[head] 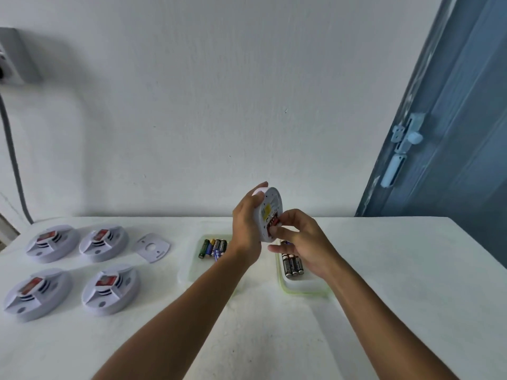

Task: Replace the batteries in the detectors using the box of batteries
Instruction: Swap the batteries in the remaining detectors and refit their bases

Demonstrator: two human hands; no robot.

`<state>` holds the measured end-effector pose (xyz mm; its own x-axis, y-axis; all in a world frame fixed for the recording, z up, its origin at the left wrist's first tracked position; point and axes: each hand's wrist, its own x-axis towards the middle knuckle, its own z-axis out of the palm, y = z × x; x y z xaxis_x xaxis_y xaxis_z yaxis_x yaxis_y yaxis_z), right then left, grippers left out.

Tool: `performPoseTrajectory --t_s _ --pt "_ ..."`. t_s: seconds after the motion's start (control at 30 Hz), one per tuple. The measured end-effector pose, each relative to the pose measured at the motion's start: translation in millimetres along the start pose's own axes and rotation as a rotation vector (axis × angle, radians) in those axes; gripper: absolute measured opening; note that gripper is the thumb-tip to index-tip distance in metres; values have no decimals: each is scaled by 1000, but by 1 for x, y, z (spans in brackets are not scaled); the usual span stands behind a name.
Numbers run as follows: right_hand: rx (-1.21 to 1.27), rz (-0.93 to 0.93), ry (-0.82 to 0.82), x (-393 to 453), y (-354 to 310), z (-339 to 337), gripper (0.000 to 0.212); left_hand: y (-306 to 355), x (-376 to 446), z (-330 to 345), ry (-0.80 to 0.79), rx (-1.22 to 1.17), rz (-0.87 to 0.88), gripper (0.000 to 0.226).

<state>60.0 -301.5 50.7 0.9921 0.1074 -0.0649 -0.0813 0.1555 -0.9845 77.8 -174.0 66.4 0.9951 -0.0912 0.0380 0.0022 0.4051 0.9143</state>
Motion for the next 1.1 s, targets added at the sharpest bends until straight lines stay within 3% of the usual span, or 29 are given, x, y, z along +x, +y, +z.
performPoseTrajectory --t_s 0.33,0.57,0.77,0.8,0.87,0.97,1.1 --pt "53 11 38 5 6 -16 23 -17 7 5 -12 80 15 58" --pt "-66 -53 320 10 8 -9 12 -24 10 10 17 305 154 63" --pt "94 -30 378 9 3 -12 13 -28 11 5 50 348 179 52" --pt "30 -59 410 12 5 -18 12 -27 11 2 69 336 171 51" --pt "-371 -129 421 21 10 -32 10 -28 11 -3 90 331 156 49" --pt "-1001 -15 206 33 19 -42 6 -28 10 -10 101 338 128 44" --pt "-1319 146 120 39 22 -38 14 -29 6 -15 116 337 95 56"
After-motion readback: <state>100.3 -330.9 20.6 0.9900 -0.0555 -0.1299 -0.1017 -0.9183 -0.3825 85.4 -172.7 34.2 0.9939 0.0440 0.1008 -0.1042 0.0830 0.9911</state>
